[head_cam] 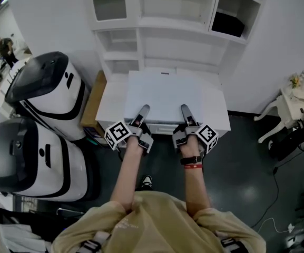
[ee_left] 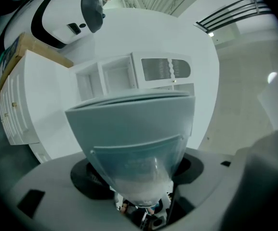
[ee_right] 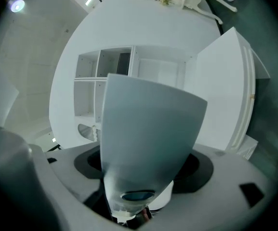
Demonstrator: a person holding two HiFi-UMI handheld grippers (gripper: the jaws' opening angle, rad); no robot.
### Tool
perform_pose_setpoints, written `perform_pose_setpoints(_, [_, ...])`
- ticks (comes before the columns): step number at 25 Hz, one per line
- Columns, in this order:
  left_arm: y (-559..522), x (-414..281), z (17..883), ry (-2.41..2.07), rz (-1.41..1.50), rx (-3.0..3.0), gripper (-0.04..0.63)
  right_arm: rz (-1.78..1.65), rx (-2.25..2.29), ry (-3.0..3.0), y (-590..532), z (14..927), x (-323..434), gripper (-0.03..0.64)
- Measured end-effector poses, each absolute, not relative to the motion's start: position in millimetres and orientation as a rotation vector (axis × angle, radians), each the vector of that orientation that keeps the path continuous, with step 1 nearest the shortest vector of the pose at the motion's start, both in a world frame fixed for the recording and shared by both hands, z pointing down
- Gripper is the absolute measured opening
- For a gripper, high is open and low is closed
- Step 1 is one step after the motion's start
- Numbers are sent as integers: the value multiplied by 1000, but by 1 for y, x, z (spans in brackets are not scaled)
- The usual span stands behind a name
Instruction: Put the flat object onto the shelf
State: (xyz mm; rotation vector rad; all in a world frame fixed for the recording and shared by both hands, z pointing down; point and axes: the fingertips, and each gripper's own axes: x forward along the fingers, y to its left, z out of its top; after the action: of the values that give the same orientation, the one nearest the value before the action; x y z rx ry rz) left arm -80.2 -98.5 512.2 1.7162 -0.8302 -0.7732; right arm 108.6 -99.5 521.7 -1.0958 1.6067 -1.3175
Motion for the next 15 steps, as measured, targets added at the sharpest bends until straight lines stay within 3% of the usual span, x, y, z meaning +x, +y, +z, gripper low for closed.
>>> perform_pose_setpoints(15, [-178, -92, 507, -770, -783, 1705, 325, -1203, -1183, 1568, -171, 511, 98, 357])
